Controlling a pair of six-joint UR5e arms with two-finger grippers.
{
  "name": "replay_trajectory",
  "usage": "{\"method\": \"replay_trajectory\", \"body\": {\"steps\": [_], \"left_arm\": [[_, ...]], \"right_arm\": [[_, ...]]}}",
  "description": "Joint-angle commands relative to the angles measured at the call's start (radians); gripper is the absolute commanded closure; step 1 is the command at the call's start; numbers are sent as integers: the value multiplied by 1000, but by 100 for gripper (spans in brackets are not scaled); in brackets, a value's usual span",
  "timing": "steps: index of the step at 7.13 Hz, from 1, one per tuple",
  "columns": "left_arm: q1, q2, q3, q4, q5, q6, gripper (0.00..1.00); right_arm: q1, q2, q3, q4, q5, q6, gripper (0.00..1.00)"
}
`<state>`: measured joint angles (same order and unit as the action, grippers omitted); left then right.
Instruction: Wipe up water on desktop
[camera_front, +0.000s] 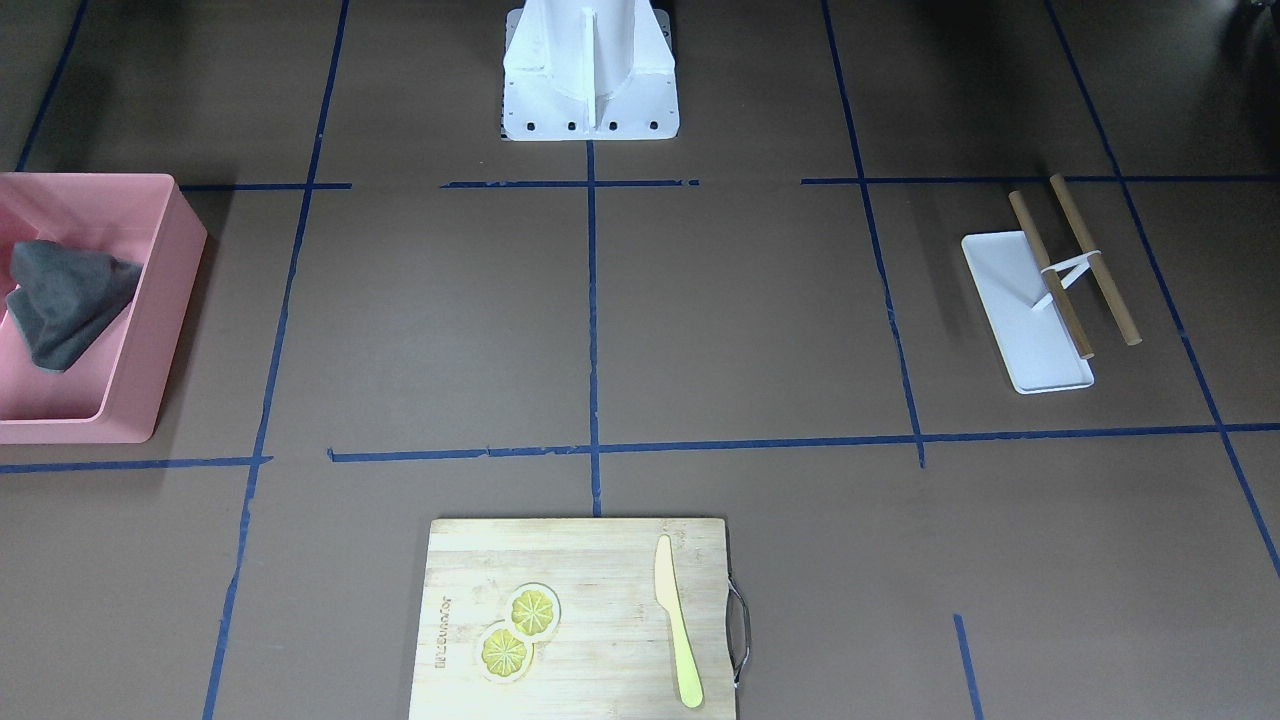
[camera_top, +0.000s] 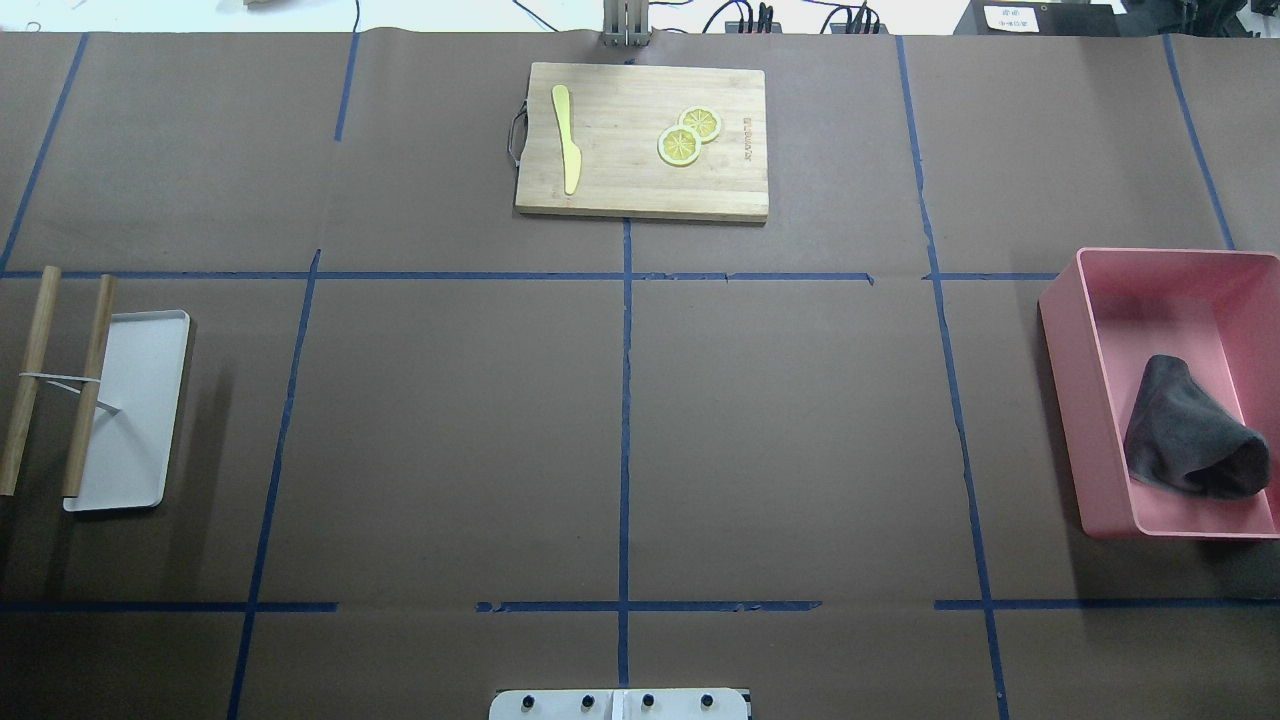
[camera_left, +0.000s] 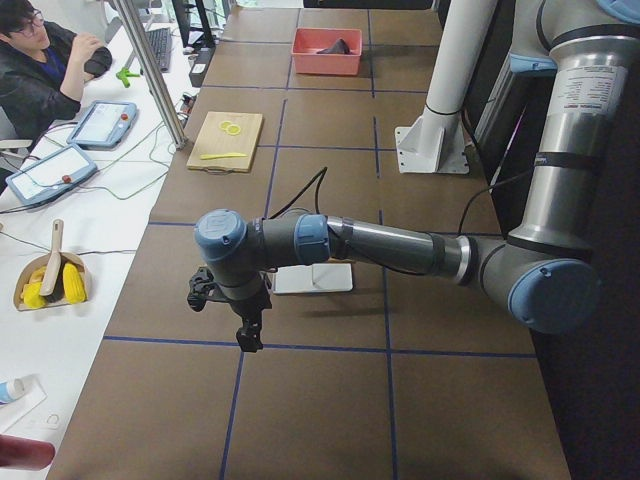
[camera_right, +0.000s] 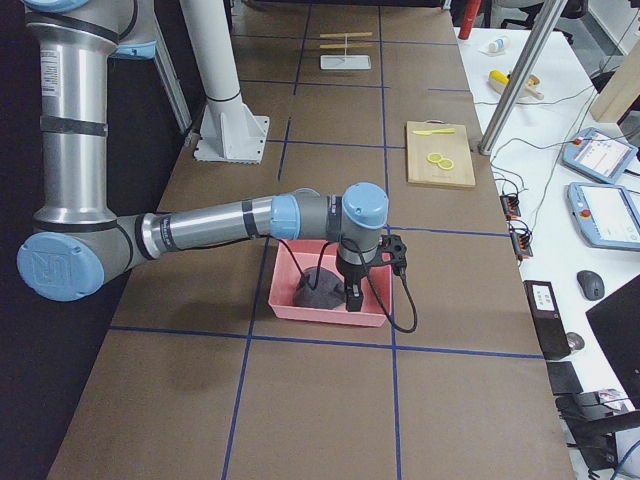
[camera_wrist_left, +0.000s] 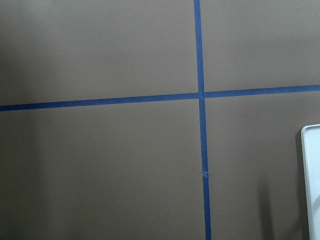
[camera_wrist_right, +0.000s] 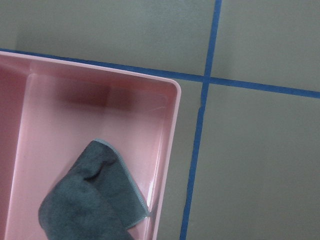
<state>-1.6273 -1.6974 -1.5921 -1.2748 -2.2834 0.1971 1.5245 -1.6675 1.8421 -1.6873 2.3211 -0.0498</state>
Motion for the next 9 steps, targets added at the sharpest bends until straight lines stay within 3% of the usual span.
{"method": "replay_trajectory", "body": {"steps": [1, 5, 9], "left_arm": [[-2, 7, 68, -73, -5, -1, 0], [0, 4, 113, -87, -10, -4, 0], [0, 62, 115, -223, -67, -42, 0]], "right_arm": [[45, -26, 0, 64, 7, 85, 0], [69, -55, -10, 64, 80, 163, 0], [69, -70, -11, 64, 78, 162, 0]]}}
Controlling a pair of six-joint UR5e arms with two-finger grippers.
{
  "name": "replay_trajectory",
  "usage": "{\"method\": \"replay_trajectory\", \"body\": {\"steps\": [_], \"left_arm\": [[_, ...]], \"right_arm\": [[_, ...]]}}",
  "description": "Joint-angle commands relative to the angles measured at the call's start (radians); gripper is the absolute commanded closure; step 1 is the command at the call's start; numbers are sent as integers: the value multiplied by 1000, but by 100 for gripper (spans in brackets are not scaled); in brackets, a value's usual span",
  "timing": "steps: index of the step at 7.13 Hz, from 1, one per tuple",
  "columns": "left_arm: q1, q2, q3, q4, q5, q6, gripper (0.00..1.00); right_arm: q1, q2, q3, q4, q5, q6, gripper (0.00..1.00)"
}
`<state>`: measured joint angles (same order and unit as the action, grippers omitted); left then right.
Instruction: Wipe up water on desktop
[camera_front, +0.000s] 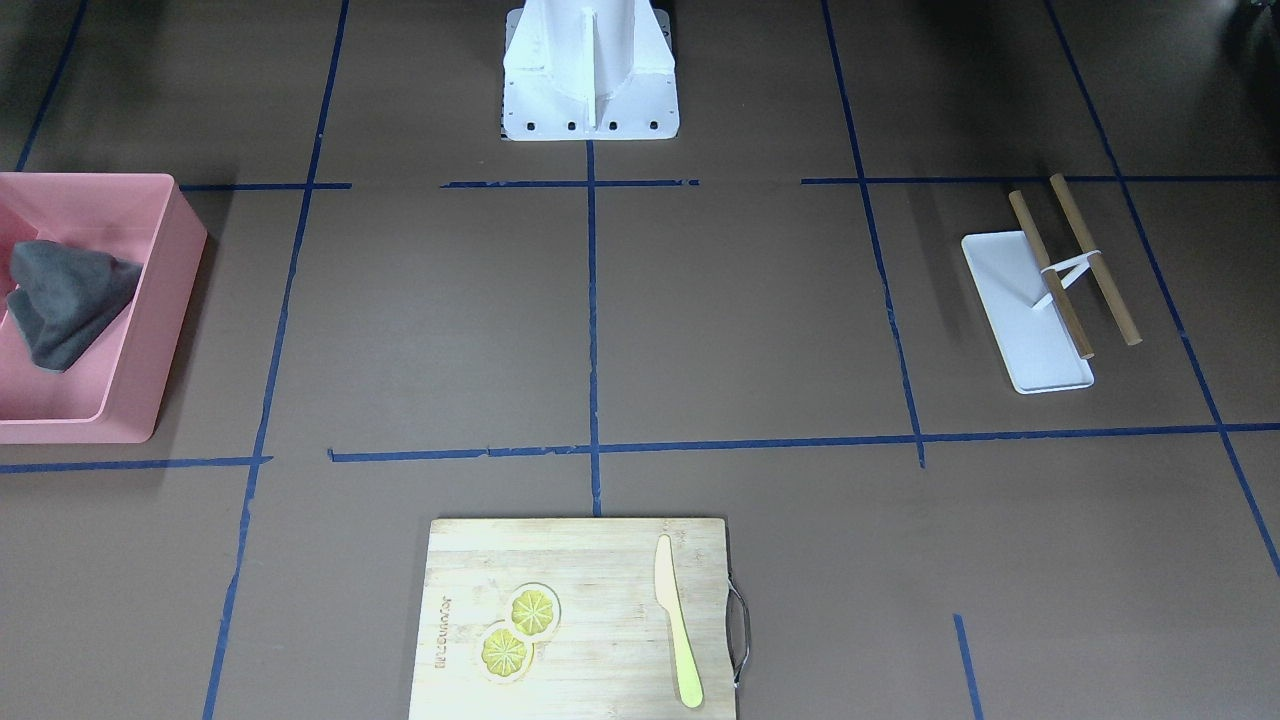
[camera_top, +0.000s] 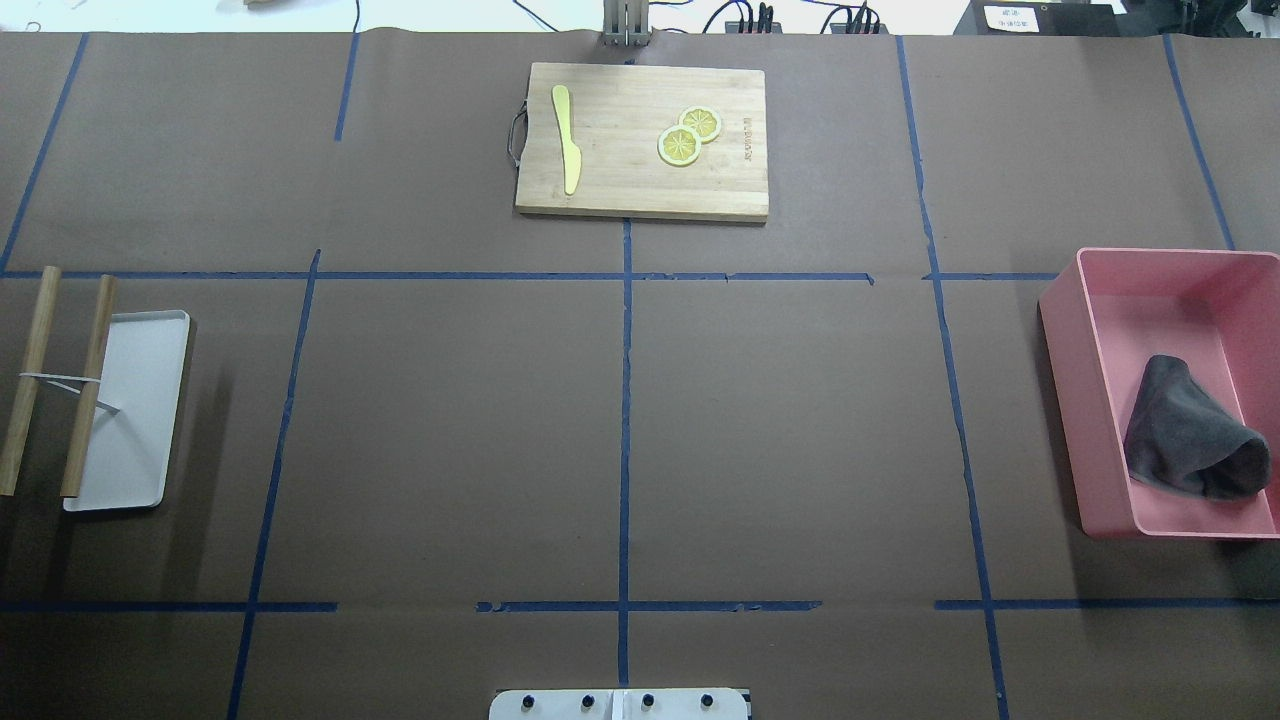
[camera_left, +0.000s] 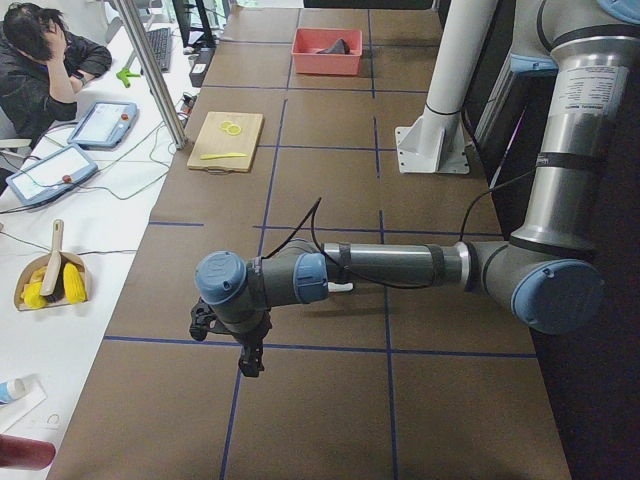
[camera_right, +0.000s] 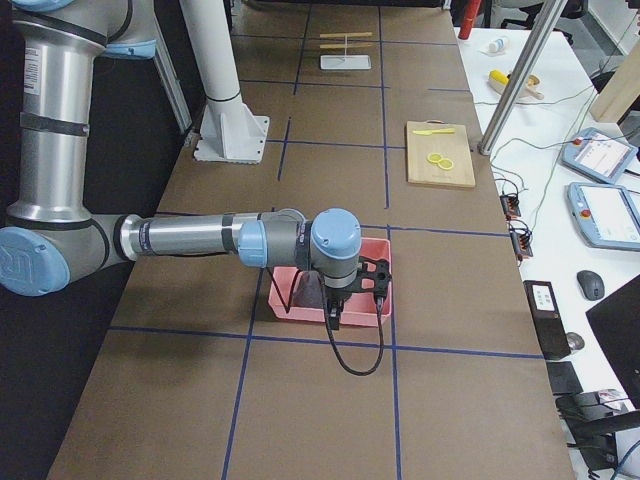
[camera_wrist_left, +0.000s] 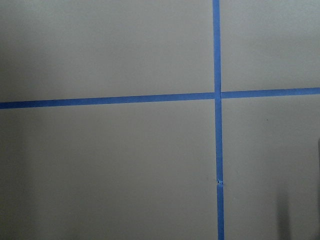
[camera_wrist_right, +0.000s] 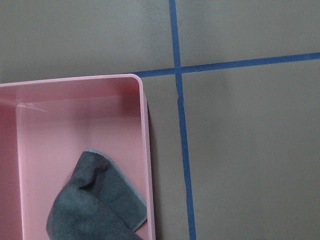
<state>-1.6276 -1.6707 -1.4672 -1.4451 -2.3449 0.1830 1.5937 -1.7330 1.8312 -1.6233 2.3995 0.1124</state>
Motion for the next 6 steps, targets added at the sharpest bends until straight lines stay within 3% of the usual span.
{"method": "replay_trajectory", "body": {"steps": [1, 3, 6], "left_arm": [[0, 61, -25, -78, -33, -66, 0], [0, 91, -39, -145, -56, -121, 0], [0, 91, -85, -138, -39, -123, 0]], "right_arm": [[0, -4, 0, 2, 0, 0, 0], [0, -4, 5, 2, 0, 1, 0], [0, -4, 2, 2, 0, 3, 0]]}}
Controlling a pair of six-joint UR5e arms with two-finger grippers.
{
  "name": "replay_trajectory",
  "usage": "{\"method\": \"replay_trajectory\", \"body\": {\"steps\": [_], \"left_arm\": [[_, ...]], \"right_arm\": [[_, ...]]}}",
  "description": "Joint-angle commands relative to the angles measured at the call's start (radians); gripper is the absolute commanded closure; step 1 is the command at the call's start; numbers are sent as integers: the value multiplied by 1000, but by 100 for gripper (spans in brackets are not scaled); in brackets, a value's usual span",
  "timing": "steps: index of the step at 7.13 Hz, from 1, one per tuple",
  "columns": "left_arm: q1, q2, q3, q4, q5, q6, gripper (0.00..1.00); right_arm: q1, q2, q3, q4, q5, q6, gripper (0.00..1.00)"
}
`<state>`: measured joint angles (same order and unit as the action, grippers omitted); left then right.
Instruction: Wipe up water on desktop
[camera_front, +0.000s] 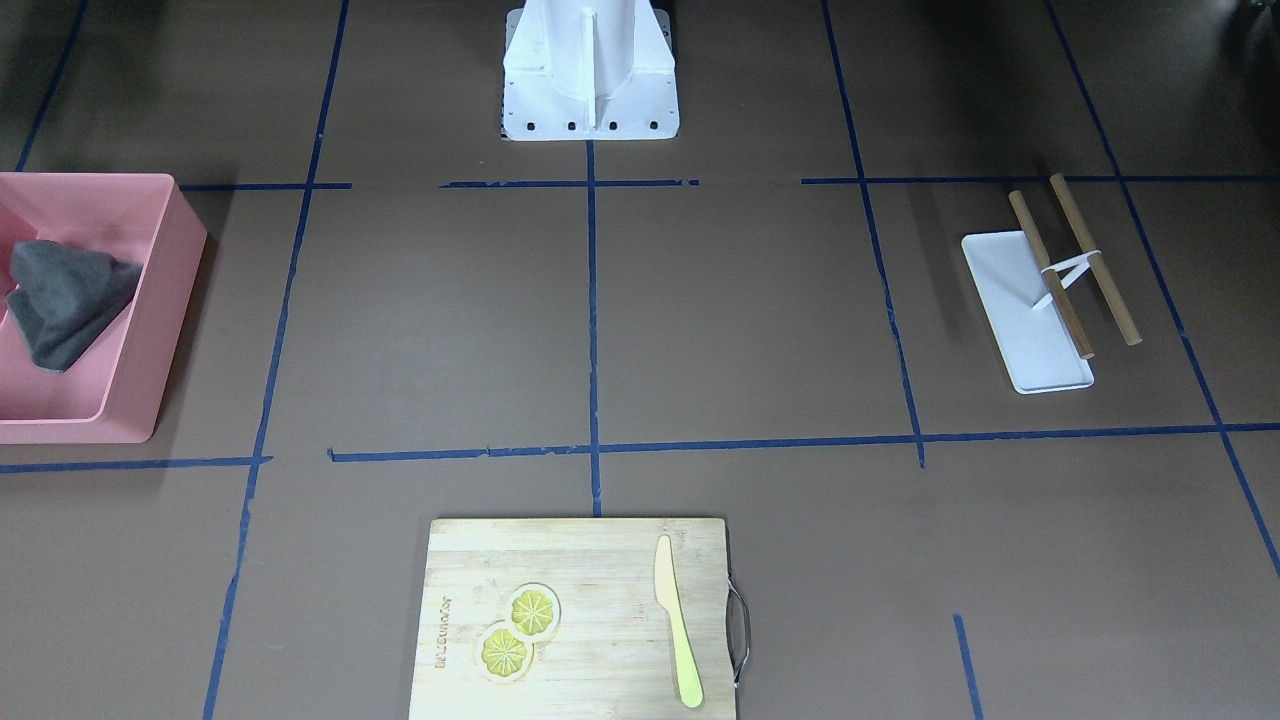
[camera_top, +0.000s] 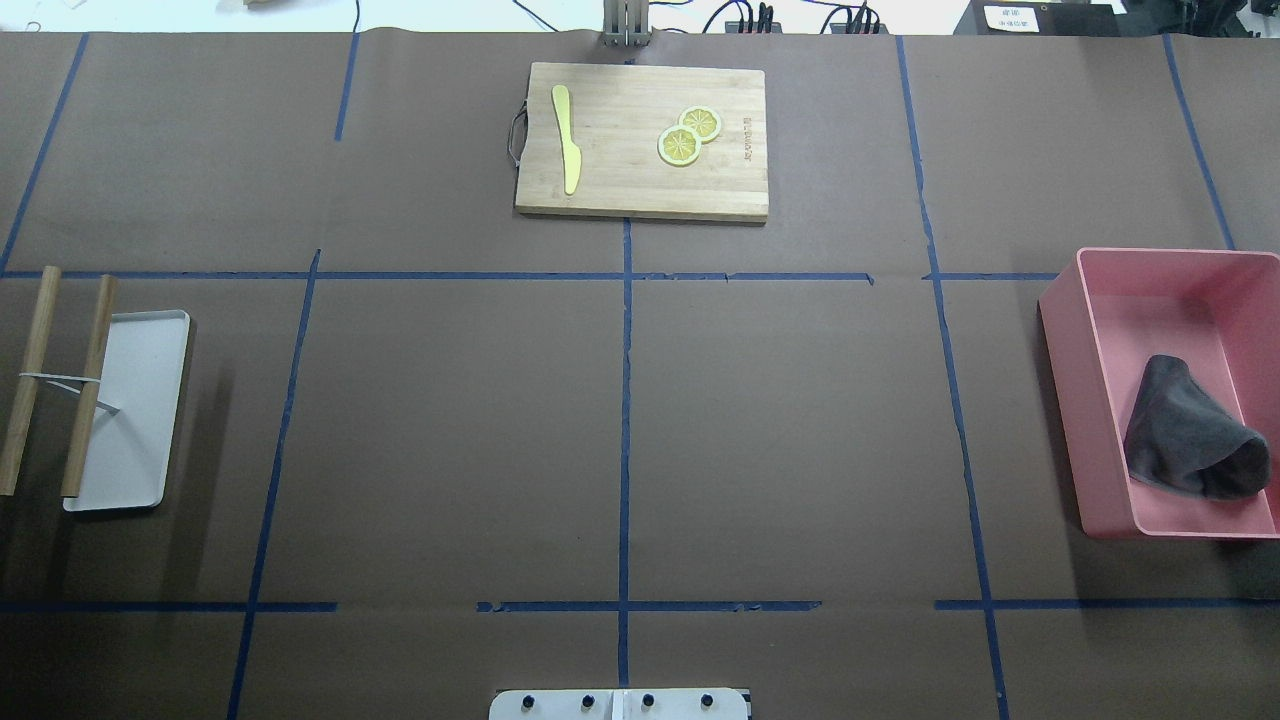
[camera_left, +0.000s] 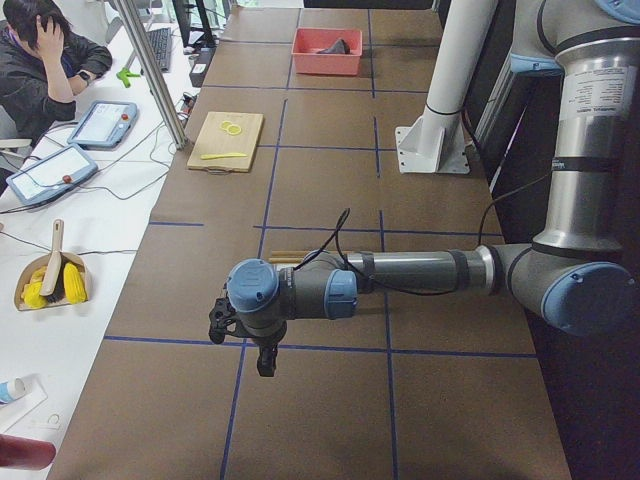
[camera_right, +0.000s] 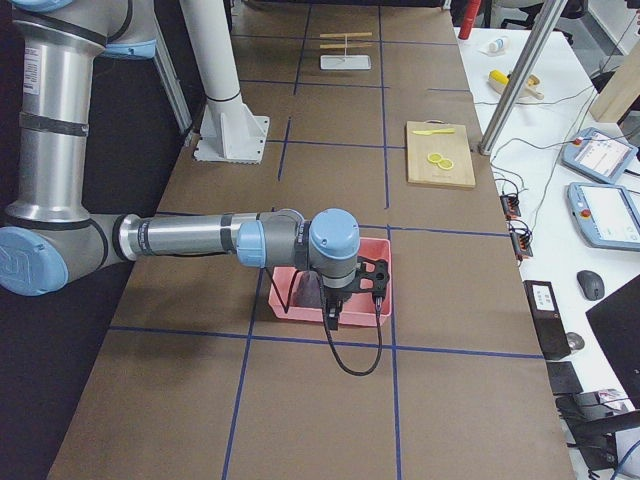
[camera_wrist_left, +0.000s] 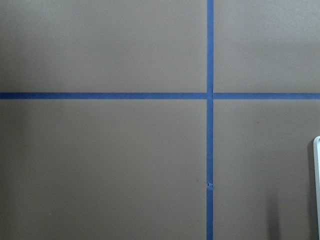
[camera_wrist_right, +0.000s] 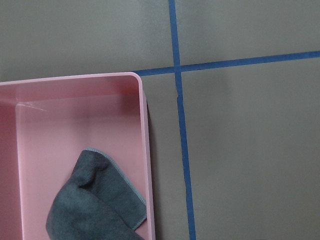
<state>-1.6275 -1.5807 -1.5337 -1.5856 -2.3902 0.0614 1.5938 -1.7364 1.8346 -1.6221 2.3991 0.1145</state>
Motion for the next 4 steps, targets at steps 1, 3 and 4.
{"method": "replay_trajectory", "body": {"steps": [1, 3, 4], "left_arm": [[0, 1, -20, 3, 6, -2, 0], [0, 1, -19, 4, 6, -2, 0], [0, 1, -19, 4, 6, -2, 0]], "right_arm": [[0, 0, -5, 1, 0, -1, 0], [0, 2, -5, 1, -2, -1, 0], [0, 3, 0, 1, -2, -1, 0]]}}
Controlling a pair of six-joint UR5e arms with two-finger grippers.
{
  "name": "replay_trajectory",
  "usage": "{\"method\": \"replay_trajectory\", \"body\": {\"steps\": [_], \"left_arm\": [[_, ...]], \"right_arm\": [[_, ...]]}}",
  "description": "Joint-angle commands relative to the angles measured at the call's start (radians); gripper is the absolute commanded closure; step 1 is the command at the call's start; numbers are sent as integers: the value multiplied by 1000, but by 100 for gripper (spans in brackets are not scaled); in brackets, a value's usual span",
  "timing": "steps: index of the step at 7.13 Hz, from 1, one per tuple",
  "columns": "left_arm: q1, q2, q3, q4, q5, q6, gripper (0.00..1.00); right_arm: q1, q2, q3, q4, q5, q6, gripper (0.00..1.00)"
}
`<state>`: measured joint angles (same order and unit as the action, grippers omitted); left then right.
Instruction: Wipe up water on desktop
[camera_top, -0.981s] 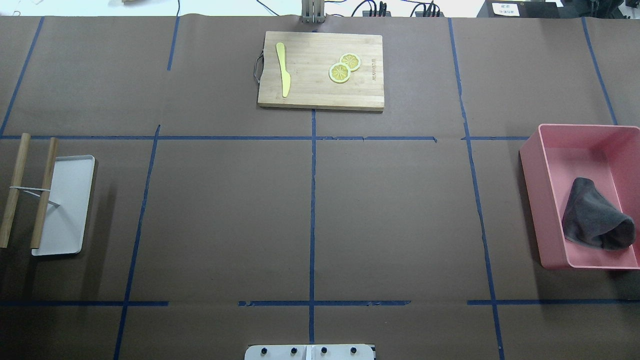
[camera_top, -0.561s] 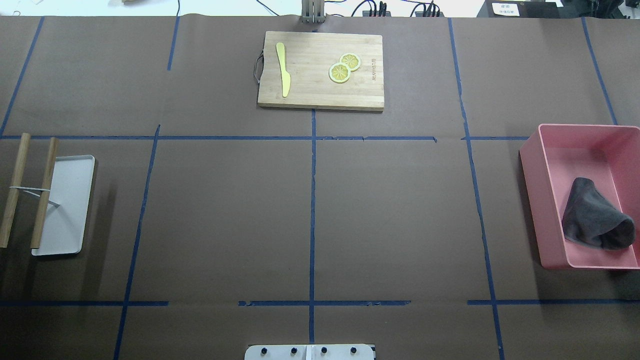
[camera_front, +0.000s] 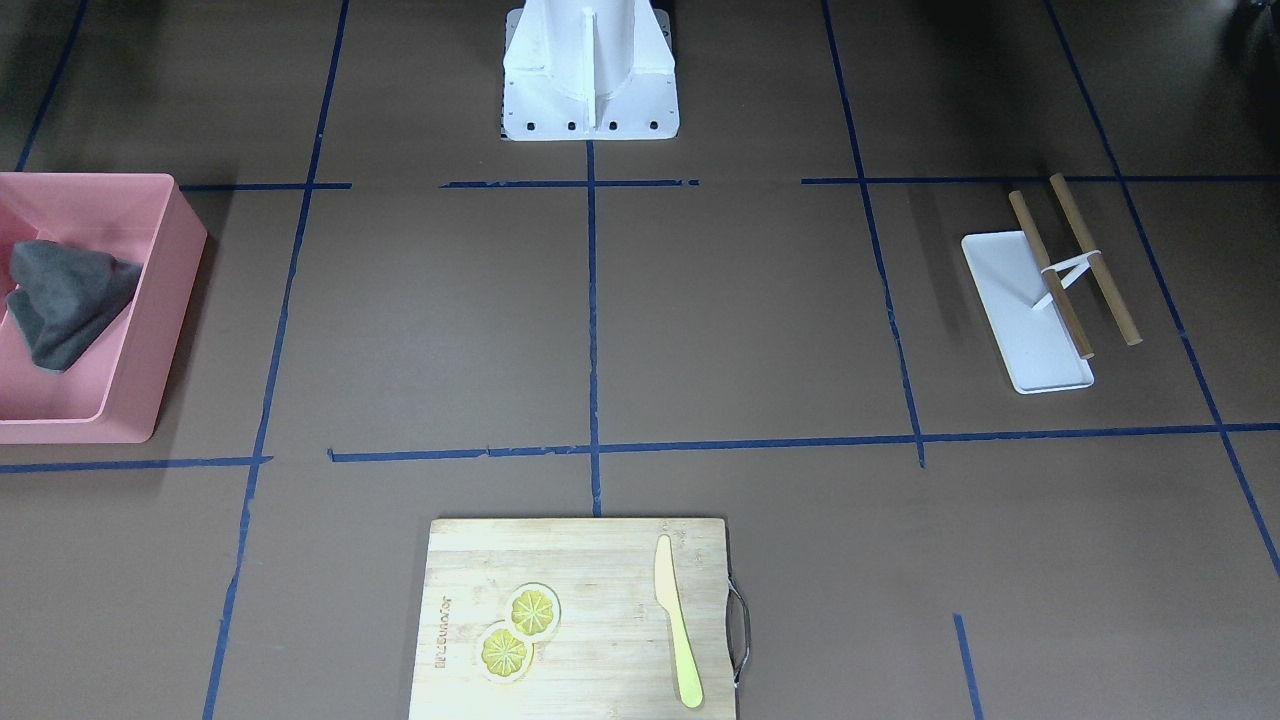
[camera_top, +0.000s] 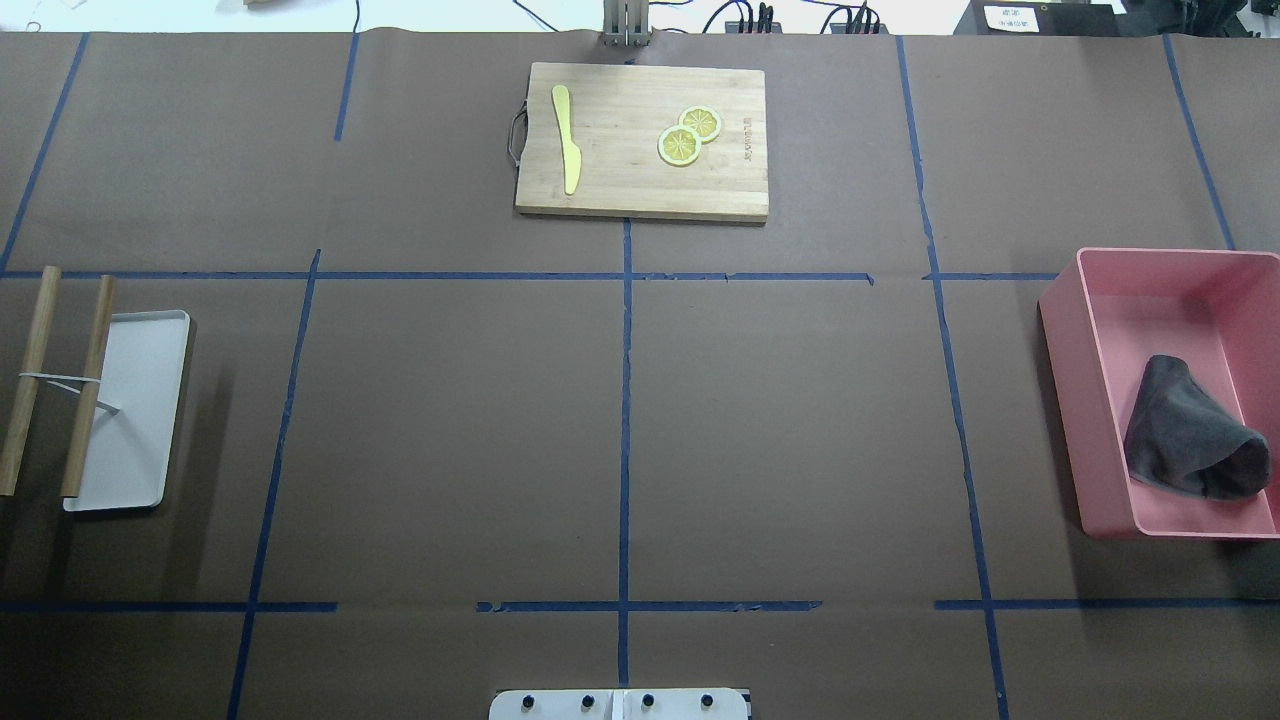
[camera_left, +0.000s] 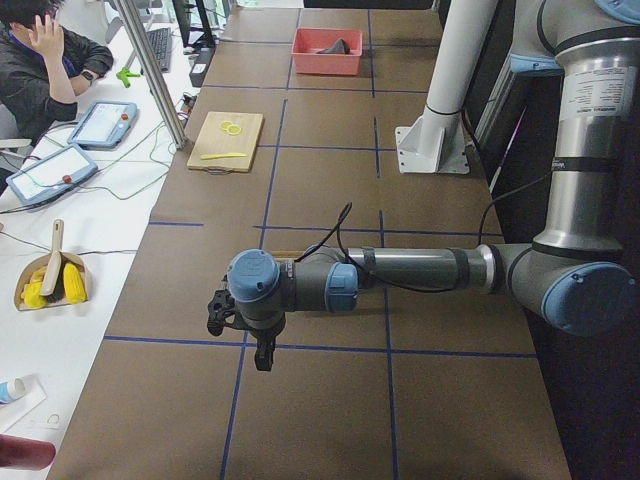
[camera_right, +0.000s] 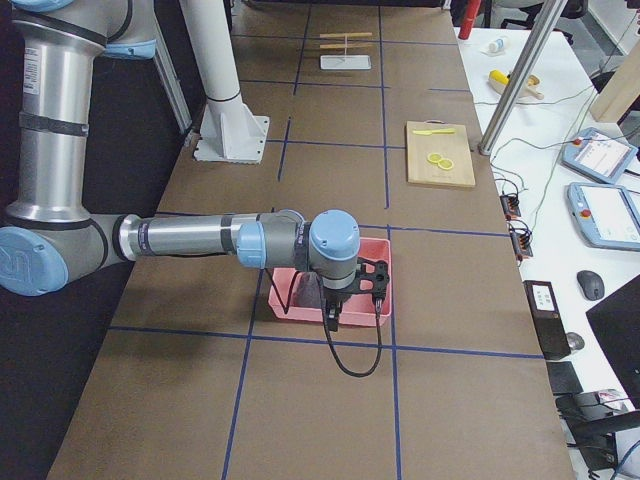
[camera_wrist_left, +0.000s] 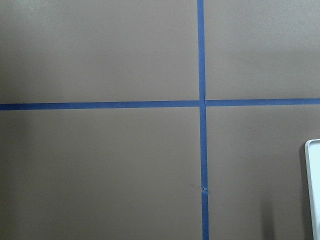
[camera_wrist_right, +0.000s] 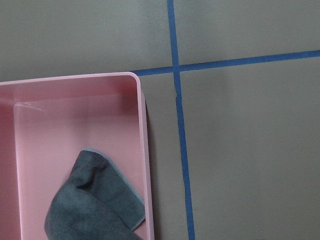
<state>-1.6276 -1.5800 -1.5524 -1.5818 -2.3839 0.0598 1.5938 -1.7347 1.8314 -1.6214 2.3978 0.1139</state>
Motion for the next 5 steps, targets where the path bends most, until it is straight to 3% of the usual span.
{"method": "replay_trajectory", "body": {"steps": [1, 5], "left_arm": [[0, 0, 2, 0, 0, 1, 0], [0, 0, 2, 0, 0, 0, 0]], "right_arm": [[0, 3, -3, 0, 0, -6, 0], [0, -2, -6, 0, -5, -16, 0]]}}
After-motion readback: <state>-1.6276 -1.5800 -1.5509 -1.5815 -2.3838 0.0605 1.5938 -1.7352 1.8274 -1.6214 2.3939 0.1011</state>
